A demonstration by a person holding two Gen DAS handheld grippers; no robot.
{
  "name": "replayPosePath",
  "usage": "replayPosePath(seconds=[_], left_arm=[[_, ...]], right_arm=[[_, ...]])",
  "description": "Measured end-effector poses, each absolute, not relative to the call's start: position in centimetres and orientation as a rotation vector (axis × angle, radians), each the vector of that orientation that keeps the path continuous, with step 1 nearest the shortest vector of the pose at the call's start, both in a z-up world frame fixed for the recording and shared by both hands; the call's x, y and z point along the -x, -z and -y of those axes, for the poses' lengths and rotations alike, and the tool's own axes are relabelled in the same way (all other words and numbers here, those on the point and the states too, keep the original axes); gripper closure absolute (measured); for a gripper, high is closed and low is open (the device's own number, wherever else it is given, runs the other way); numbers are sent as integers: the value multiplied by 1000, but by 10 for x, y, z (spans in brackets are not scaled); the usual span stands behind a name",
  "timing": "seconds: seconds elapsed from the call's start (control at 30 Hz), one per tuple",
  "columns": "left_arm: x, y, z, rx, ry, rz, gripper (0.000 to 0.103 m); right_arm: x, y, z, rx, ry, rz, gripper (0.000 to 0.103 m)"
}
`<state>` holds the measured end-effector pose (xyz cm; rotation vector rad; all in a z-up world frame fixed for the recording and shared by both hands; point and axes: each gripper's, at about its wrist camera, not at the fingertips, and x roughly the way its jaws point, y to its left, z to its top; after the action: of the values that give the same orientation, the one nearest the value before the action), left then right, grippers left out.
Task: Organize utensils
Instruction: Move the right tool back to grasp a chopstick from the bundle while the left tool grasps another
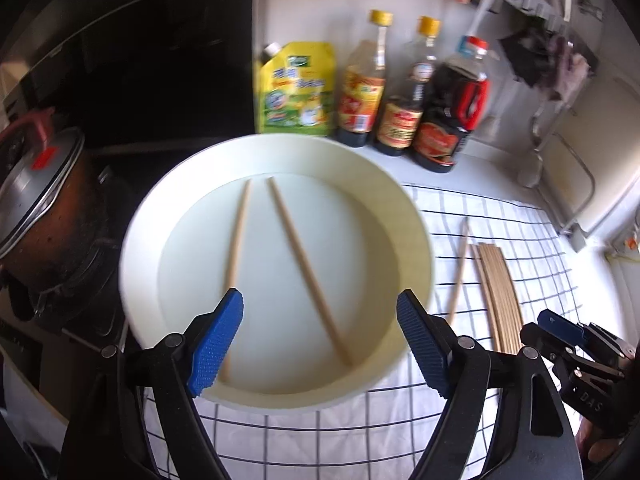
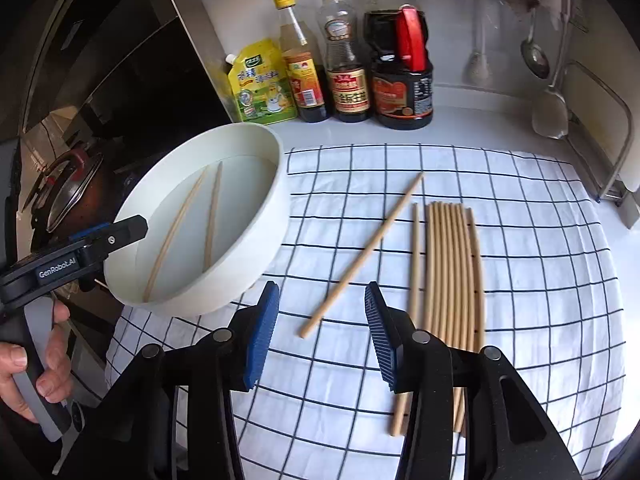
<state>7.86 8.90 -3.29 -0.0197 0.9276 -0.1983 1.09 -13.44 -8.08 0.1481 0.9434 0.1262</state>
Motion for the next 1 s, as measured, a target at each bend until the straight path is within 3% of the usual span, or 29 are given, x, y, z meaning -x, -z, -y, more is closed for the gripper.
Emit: replayPosePath(seconds=[0.4,1.0], left_arm=[[-58,31,0,-55,406,-893,23],[-75,97,87,-192,341,-895,17]], right_arm=[[20,86,219,-178,58,-933,47],[12,140,257,-193,120,-975,45]])
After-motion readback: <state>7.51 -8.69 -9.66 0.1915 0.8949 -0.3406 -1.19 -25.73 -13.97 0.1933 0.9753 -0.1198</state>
